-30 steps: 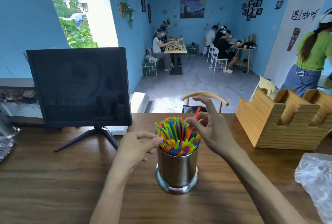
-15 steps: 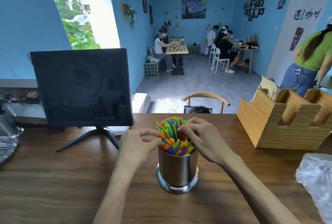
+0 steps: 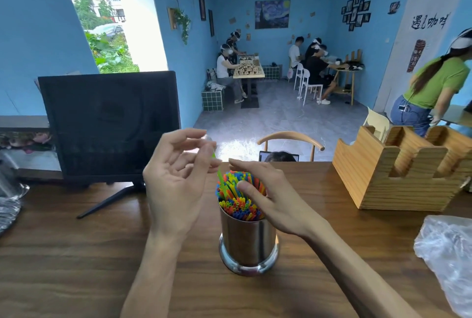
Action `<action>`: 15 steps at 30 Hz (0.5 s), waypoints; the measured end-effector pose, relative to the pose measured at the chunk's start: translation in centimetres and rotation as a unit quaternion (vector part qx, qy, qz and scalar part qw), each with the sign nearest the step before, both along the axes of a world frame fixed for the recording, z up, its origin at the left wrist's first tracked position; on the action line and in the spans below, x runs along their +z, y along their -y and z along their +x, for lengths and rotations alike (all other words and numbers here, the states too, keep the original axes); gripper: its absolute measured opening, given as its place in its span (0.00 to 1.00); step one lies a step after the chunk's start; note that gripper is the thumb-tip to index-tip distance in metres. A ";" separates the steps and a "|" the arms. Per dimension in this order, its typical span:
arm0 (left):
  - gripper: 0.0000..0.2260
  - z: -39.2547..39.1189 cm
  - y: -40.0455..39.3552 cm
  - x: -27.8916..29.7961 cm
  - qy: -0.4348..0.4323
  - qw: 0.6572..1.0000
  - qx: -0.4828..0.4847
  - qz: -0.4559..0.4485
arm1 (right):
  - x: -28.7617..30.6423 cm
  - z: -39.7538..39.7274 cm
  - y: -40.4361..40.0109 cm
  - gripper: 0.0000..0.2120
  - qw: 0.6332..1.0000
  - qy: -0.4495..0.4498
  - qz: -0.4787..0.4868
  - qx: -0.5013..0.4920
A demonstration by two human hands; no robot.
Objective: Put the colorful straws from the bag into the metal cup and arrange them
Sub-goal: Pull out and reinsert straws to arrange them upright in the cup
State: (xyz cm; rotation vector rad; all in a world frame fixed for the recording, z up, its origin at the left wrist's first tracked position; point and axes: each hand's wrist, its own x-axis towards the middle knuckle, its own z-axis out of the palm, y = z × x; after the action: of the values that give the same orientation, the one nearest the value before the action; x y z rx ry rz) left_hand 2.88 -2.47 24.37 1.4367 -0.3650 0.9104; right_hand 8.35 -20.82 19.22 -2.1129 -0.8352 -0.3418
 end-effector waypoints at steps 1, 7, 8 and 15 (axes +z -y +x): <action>0.09 -0.3 0.2 0.5 0.021 1.000 -0.009 -0.005 | 0.2 -0.1 -0.3 0.19 1.000 0.000 0.002 0.015; 0.11 -0.3 -0.3 1.4 0.071 0.997 -0.018 -0.025 | 2.0 -0.2 0.4 0.10 0.986 -0.069 0.142 0.058; 0.11 0.1 -0.6 1.1 0.063 0.997 -0.010 -0.033 | 2.1 0.0 1.1 0.09 0.979 -0.086 0.172 0.065; 0.11 3.6 -0.2 -4.1 -0.123 0.986 0.046 -0.099 | 2.1 1.7 6.3 0.12 0.947 -0.156 0.277 0.034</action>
State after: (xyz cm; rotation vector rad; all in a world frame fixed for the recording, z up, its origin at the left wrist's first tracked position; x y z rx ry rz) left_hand 6.43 -2.29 20.30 1.3702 -0.0225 0.8075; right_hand 10.07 -27.09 21.29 -1.5534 -0.5419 -0.1696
